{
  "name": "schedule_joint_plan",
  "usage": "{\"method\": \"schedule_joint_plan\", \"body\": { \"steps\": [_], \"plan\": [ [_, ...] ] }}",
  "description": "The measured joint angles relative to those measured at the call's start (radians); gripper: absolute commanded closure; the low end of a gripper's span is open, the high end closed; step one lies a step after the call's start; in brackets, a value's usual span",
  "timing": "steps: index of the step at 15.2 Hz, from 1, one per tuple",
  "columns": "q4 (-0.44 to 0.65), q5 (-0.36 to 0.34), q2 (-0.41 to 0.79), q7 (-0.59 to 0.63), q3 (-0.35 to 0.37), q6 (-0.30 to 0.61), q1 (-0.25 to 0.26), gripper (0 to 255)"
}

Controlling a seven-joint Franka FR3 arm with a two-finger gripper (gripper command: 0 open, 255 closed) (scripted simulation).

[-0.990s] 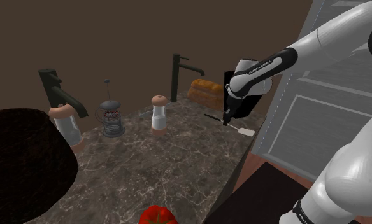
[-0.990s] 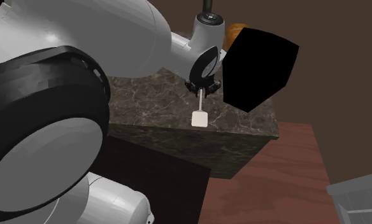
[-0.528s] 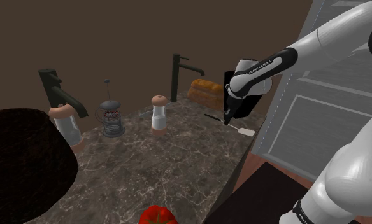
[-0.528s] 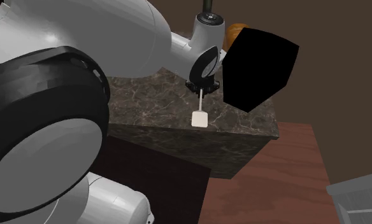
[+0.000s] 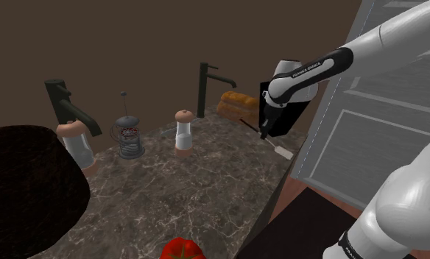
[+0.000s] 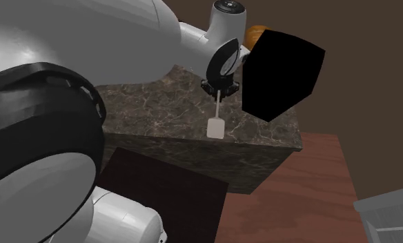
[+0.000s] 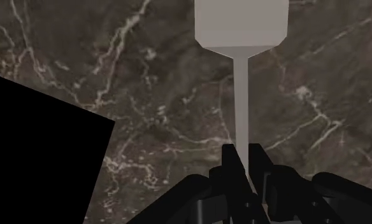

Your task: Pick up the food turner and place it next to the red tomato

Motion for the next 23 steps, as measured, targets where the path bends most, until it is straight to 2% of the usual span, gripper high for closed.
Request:
{"method": "schedule_joint_plan", "body": {
  "steps": [19, 23],
  "plan": [
    [0.157, -0.029, -0.111, 0.029, 0.014, -0.265, -0.003, 255],
    [0.092, -0.038, -0.188, 0.104, 0.062, -0.275, 0.018, 255]
  ]
}}
